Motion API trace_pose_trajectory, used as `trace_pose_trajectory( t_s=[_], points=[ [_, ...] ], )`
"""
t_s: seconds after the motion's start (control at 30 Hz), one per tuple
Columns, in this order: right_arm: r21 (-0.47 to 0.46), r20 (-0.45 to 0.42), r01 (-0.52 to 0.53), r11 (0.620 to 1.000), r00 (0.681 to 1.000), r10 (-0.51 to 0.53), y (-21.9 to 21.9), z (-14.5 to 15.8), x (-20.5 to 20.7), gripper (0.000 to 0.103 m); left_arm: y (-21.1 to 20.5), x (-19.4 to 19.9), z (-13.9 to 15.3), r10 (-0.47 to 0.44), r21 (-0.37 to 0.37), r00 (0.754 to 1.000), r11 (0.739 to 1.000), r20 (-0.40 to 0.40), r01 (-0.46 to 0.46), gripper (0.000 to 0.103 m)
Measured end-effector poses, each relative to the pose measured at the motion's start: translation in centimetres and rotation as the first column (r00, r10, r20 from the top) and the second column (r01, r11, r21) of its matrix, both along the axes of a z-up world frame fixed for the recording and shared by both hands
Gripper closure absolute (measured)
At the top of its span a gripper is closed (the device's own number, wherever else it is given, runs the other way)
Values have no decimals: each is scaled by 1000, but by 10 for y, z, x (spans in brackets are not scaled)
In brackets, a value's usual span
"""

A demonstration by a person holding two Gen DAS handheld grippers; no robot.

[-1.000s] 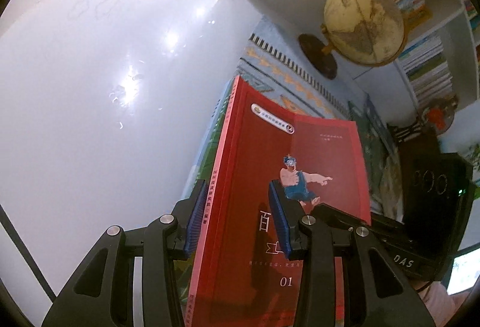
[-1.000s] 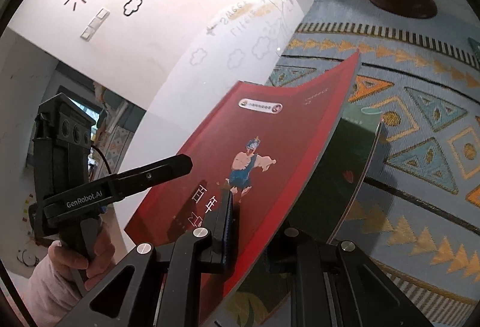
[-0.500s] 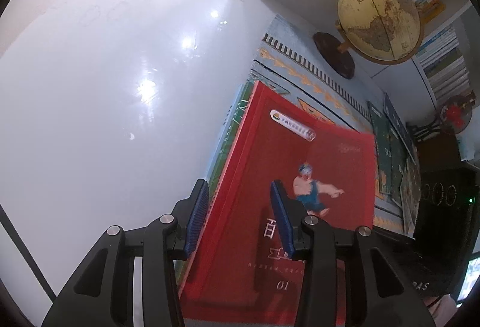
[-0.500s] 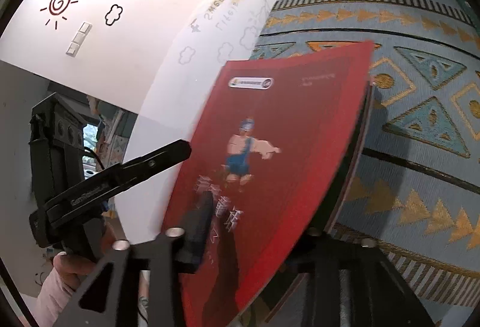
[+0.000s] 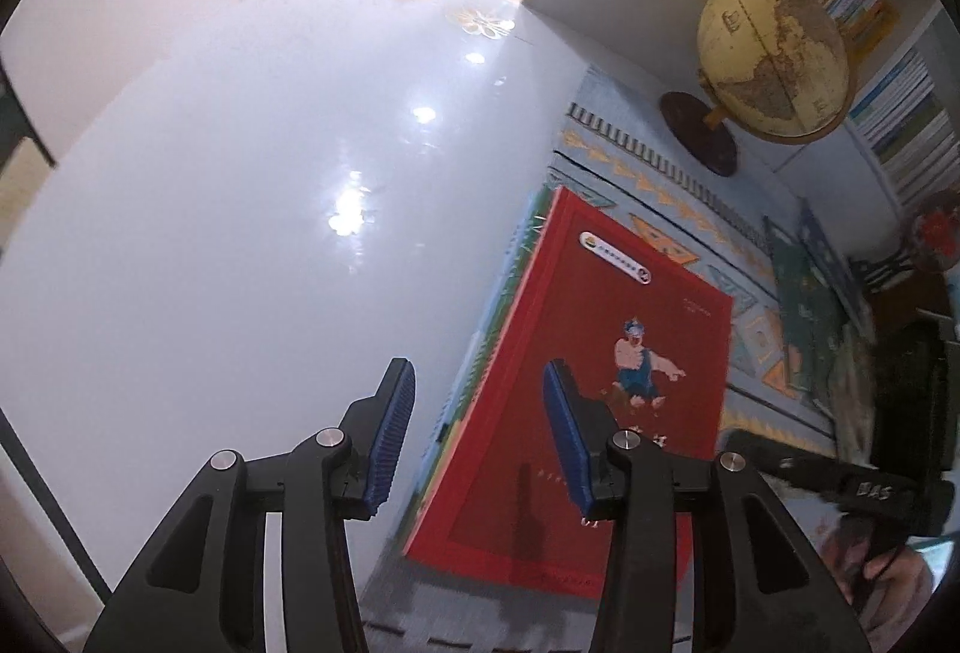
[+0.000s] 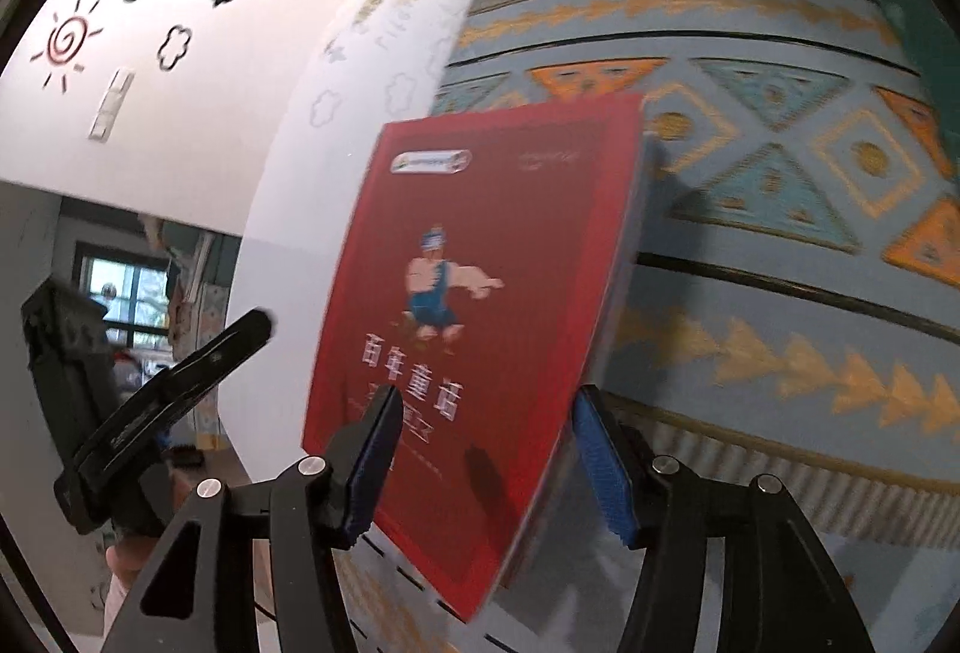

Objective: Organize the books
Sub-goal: 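Lower the red book and open both grippers, then move both grippers back to the pile toward the dark blue book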

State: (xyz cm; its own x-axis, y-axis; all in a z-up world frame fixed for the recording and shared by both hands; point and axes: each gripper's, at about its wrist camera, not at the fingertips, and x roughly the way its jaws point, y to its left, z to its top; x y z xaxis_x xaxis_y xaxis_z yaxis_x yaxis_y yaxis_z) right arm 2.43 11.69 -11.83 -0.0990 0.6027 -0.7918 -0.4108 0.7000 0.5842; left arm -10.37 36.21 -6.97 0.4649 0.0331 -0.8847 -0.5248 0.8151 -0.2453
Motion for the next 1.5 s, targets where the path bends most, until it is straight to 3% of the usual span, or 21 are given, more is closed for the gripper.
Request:
trace_pose_trajectory(
  t_s=[0.23, 0.4, 0.47, 0.57, 0.67, 0.77, 0.83, 0.93, 1.0, 1.07, 1.1, 1.23, 1.37, 1.5],
  points=[
    [87, -13, 34, 996, 999, -33, -88, 32, 6, 46, -40, 2, 40, -36, 49, 999, 998, 10, 35, 57],
    [95, 49, 82, 992, 995, -86, -185, 72, -1, 46, -88, 18, 79, -155, 76, 987, 986, 46, 151, 54],
    [95, 66, 115, 989, 990, -121, -221, 88, -5, 46, -112, 26, 95, -230, 99, 971, 970, 57, 224, 51],
    [96, 108, 194, 976, 973, -204, -288, 119, -15, 46, -147, 42, 126, -352, 130, 930, 932, 103, 339, 33],
    [116, 167, 257, 960, 947, -274, -344, 157, -27, 46, -182, 68, 161, -475, 149, 868, 877, 143, 456, 32],
    [156, 238, 305, 940, 912, -335, -384, 199, -37, 46, -216, 96, 190, -527, 137, 830, 850, 183, 509, 29],
    [186, 299, 325, 927, 881, -368, -405, 231, -41, 46, -234, 111, 205, -532, 107, 816, 846, 223, 522, 28],
    [237, 378, 320, 917, 839, -391, -421, 274, -35, 45, -266, 137, 224, -506, 96, 818, 860, 273, 501, 26],
    [237, 430, 329, 914, 808, -402, -430, 296, -23, 34, -286, 153, 230, -489, 79, 818, 868, 301, 490, 20],
    [241, 478, 335, 911, 776, -412, -438, 313, -5, 24, -309, 171, 225, -480, 56, 817, 871, 320, 489, 20],
    [246, 485, 335, 909, 770, -415, -437, 314, 2, 23, -322, 185, 218, -486, 34, 811, 863, 325, 504, 20],
    [230, 442, 368, 901, 785, -434, -434, 297, 63, 23, -358, 231, 182, -505, -12, 813, 848, 291, 530, 20],
    [219, 408, 411, 885, 785, -466, -436, 265, 142, 23, -374, 287, 120, -415, -143, 871, 876, 263, 461, 20],
    [103, 358, 453, 886, 814, -458, -427, 216, 250, 23, -378, 337, 51, -323, -260, 923, 892, 208, 370, 21]
  ],
)
